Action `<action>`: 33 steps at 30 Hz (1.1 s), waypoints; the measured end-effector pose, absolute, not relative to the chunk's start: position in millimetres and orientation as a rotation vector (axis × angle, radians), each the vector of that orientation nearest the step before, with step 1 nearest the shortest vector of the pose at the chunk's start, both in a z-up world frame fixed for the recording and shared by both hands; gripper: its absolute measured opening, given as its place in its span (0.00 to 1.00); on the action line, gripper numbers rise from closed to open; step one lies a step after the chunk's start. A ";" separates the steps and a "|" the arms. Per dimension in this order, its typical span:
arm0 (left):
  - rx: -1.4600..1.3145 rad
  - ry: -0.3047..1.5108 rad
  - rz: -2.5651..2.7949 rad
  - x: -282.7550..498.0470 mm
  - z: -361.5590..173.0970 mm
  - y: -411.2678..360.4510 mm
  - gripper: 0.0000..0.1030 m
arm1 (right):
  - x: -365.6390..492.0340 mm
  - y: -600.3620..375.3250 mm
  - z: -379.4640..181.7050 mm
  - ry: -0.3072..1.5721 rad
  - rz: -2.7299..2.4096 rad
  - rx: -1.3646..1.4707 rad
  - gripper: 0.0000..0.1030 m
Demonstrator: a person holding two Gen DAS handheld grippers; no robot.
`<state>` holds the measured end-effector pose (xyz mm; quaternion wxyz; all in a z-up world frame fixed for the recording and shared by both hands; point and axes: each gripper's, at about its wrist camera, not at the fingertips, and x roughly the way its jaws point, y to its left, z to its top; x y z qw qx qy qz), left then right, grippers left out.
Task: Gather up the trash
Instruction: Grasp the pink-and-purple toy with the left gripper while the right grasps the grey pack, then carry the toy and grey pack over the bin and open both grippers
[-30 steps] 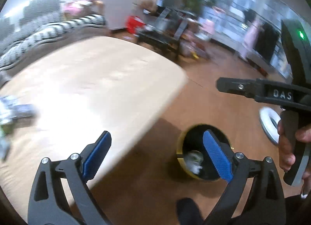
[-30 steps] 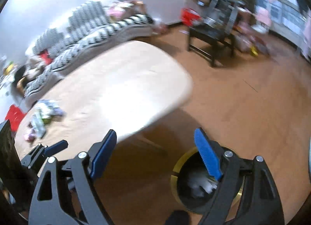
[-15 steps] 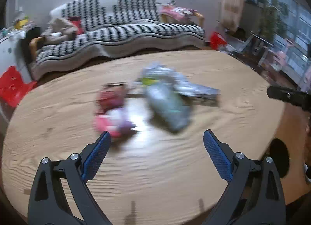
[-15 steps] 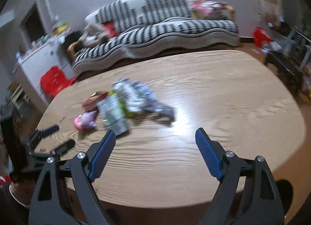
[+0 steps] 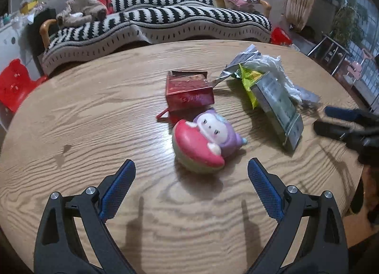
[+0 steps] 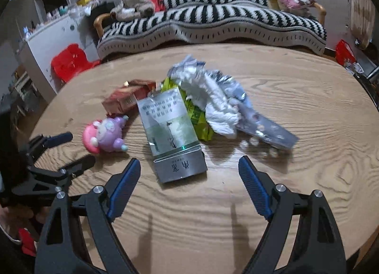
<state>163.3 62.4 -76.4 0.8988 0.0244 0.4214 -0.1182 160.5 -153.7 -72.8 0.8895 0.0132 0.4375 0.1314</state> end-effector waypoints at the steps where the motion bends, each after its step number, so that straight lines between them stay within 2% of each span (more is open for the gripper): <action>1: 0.044 0.873 -0.247 167.5 -77.6 61.0 0.90 | 165.9 -151.4 -78.2 0.917 0.271 0.016 0.79; 14: 0.033 0.916 -0.268 199.9 -101.2 45.7 0.88 | 203.8 -128.4 -110.2 0.956 0.283 -0.049 0.78; 15: 0.036 0.911 -0.271 198.5 -100.8 45.3 0.82 | 203.0 -125.9 -110.5 0.950 0.281 -0.063 0.71; 16: 0.040 0.906 -0.282 196.2 -99.9 44.4 0.71 | 201.3 -123.0 -110.4 0.943 0.278 -0.082 0.57; 18: 0.050 0.910 -0.292 193.2 -97.2 42.3 0.56 | 197.8 -119.2 -108.2 0.941 0.283 -0.101 0.54; 19: 0.056 0.910 -0.276 191.2 -95.4 42.2 0.53 | 196.1 -118.9 -105.7 0.936 0.294 -0.096 0.54; 24: 0.090 0.898 -0.222 175.7 -82.8 44.6 0.50 | 175.5 -121.2 -84.0 0.891 0.305 -0.106 0.54; 33: 0.081 0.840 -0.164 123.6 -42.6 39.1 0.50 | 121.6 -134.2 -45.6 0.838 0.311 -0.111 0.54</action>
